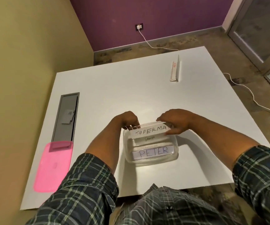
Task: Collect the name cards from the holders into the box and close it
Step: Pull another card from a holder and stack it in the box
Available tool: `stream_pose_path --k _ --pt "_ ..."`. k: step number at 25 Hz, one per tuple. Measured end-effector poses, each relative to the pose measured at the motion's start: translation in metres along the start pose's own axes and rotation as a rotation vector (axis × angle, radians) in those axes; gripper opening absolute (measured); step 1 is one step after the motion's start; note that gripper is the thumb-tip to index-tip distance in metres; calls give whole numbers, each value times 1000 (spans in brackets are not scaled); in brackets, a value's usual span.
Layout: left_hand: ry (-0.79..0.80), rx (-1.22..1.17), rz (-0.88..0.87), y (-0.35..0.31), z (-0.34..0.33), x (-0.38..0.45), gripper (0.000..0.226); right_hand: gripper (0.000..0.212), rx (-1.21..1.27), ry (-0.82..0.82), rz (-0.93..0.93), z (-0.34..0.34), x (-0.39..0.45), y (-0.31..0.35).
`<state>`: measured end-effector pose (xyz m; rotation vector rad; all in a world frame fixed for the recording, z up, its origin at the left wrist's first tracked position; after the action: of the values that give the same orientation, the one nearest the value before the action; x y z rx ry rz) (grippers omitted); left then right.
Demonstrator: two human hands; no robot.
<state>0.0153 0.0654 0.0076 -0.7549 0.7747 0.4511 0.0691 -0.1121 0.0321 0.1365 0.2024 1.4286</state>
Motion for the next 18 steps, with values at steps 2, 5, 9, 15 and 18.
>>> stream_pose_path --k 2,5,9,15,18 --pt "25 -10 52 8 -6 -10 32 62 40 38 16 -10 1 13" --pt "100 64 74 12 -23 -23 55 61 42 110 38 -30 -2 30" --pt "164 251 -1 13 -48 -32 40 55 -43 204 9 -53 -6 38" --pt "-22 679 -57 16 -64 -33 28 56 -50 346 -72 -75 -8 45" --pt "-86 818 -96 14 -70 -33 24 55 -43 414 -73 -88 -12 50"
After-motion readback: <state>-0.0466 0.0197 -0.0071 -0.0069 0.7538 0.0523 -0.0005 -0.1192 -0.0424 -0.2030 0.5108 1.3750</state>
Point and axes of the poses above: each hand's wrist, its own x-axis towards the middle knuckle, its own z-axis out of the back of the hand, y = z × x, the point moved 9 cm from there along x, towards the middle knuckle, and after that the axes turned 5 degrees about -x, right-handed, at the moved point
